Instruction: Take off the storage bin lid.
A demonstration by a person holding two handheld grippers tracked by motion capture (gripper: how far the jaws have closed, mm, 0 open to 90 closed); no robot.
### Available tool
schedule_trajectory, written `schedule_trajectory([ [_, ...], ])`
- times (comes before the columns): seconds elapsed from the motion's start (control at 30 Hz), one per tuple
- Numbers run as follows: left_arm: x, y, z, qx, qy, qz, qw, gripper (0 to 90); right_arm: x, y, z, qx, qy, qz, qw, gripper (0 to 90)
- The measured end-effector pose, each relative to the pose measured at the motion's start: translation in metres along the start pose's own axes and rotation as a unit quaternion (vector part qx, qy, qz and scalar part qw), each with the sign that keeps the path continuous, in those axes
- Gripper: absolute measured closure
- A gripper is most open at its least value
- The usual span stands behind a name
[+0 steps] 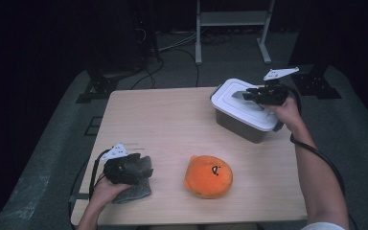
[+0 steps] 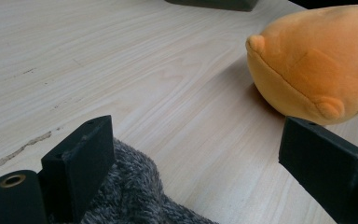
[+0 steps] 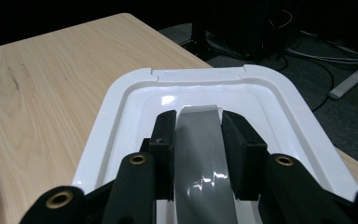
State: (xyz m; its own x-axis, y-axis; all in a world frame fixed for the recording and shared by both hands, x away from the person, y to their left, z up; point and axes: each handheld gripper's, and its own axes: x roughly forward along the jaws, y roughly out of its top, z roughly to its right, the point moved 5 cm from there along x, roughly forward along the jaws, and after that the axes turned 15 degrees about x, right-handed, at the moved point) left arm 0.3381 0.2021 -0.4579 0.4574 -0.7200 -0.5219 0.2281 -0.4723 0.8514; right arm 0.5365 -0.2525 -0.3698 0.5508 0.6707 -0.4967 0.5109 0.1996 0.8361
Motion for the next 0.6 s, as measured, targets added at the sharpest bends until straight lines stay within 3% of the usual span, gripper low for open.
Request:
schedule_trajectory([
  [0.3,-0.001,0.001,0.0,0.004,0.002,0.002,1.0,10.0,0.003,-0.002,-0.017,-0.007,0.026,-0.011,0.9996,65.7],
  [0.6,-0.003,0.001,0.002,0.008,-0.001,0.0,1.0,10.0,0.014,-0.004,-0.05,-0.035,0.059,-0.027,0.9973,65.7],
])
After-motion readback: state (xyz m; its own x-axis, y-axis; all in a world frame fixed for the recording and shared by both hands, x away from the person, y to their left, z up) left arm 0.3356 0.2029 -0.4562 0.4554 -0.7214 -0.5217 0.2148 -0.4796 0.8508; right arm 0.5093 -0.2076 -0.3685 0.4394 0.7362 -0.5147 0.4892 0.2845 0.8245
